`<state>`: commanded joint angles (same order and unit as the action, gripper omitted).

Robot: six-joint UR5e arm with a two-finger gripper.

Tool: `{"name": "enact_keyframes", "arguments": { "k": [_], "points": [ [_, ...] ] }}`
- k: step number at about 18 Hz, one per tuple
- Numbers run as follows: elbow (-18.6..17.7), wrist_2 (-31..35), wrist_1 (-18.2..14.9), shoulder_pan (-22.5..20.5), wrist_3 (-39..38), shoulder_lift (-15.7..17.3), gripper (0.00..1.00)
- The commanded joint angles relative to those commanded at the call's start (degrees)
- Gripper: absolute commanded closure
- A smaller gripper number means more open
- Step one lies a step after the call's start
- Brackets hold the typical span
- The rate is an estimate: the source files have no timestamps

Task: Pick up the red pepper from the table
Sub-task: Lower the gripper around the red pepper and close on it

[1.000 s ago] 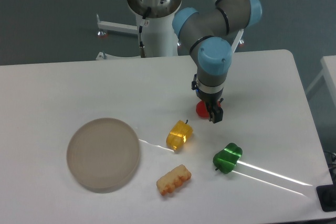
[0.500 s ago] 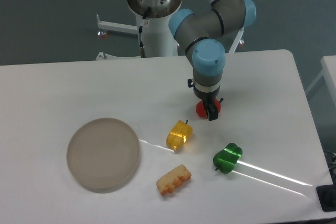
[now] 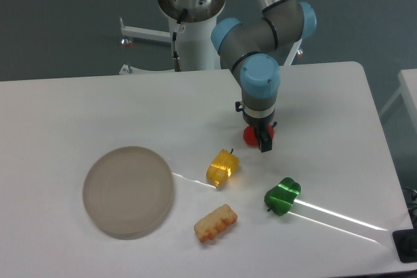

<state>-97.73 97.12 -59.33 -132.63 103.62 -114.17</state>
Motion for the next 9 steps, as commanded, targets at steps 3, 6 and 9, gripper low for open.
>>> {"name": "enact_keyframes", "arguments": {
  "k": [3,6,9],
  "points": [
    [0.18,0.00,0.09,-0.18,0.00,-0.70,0.00],
    [-0.09,0.00,0.00,-0.53,-0.09,-0.97,0.00],
    [0.00,0.00,0.00,-1.05,-0.09,-1.06,0.00]
  ]
}}
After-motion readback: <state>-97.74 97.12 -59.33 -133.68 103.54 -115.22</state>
